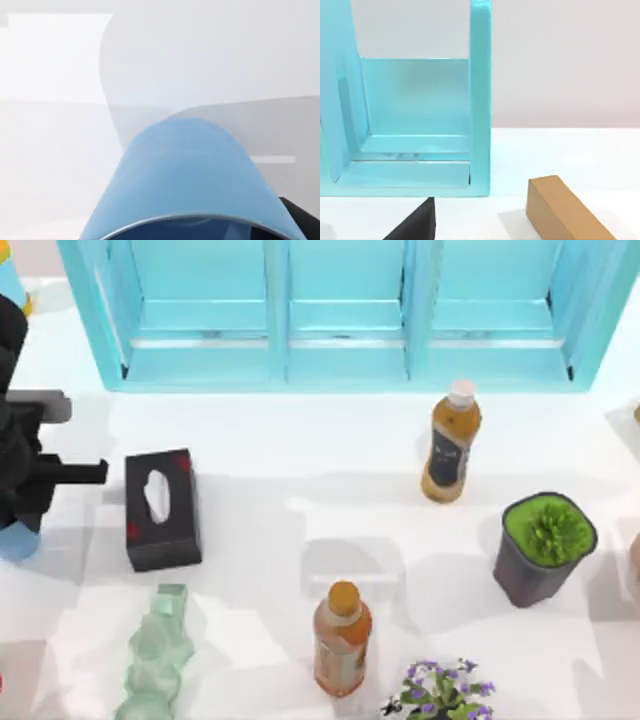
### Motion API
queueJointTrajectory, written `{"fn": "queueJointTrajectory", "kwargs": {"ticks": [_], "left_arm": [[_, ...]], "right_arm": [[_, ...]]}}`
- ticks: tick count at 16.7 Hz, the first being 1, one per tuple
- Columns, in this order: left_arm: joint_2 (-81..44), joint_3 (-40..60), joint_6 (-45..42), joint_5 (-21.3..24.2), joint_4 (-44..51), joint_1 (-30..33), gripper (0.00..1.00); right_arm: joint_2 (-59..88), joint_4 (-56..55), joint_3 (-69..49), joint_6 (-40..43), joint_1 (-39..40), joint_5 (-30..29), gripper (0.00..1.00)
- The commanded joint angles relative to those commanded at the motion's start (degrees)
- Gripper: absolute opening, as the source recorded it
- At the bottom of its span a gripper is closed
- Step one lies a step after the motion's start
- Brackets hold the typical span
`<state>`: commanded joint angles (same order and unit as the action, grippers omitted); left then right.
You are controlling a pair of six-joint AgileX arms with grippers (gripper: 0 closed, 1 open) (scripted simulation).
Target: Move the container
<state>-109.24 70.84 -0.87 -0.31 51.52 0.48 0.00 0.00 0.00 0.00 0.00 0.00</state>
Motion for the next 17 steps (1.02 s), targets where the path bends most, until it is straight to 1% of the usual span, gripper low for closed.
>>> {"fn": "queueJointTrajectory", "kwargs": {"ticks": [4, 17], "left_arm": [[-0.3, -0.5, -0.1, 0.0, -0.6, 0.0, 0.00], [-0.3, -0.5, -0.1, 0.0, -0.6, 0.0, 0.98]], "right_arm": [[0.0, 0.0, 0.0, 0.0, 0.0, 0.0, 1.00], [0.0, 0.0, 0.0, 0.0, 0.0, 0.0, 1.00]]}}
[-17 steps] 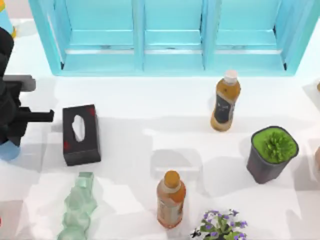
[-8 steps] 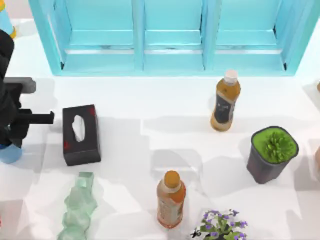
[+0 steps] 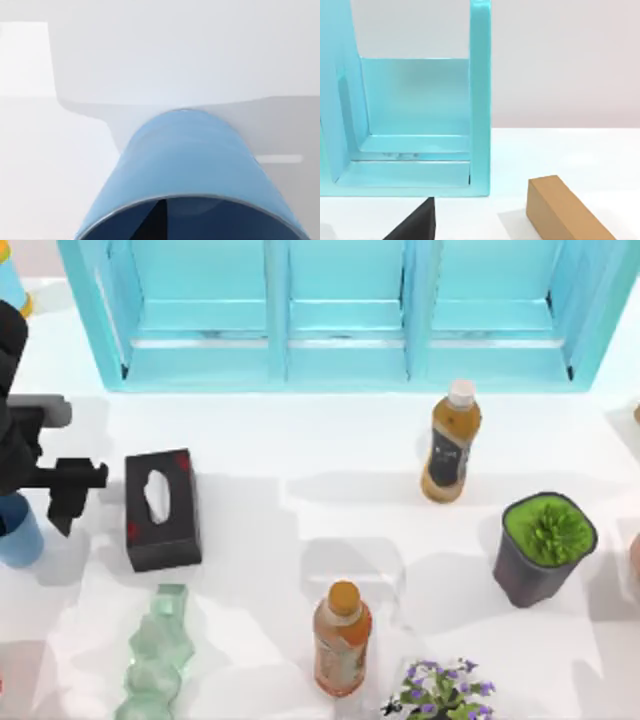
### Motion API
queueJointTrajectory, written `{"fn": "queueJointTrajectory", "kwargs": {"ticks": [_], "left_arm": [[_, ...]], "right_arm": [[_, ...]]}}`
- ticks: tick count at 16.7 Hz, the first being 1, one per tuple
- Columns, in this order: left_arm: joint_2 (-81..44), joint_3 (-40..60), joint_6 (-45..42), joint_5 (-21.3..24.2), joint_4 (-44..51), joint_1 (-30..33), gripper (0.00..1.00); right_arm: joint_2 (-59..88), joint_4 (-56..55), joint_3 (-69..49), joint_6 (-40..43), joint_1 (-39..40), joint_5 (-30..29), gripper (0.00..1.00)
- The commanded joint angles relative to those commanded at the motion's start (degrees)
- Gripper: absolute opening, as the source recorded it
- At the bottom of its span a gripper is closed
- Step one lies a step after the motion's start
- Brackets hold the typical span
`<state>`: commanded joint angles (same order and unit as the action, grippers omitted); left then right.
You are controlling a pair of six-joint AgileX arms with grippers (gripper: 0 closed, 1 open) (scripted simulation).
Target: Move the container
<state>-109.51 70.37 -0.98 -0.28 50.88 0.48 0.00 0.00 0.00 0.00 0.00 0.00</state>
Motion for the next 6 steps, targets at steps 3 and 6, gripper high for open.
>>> {"fn": "queueJointTrajectory", "kwargs": {"ticks": [3, 6], "left_arm": [[0.0, 0.0, 0.0, 0.0, 0.0, 0.0, 1.00], [0.0, 0.0, 0.0, 0.0, 0.0, 0.0, 1.00]], "right_arm": [[0.0, 0.0, 0.0, 0.0, 0.0, 0.0, 1.00], [0.0, 0.0, 0.0, 0.0, 0.0, 0.0, 1.00]]}}
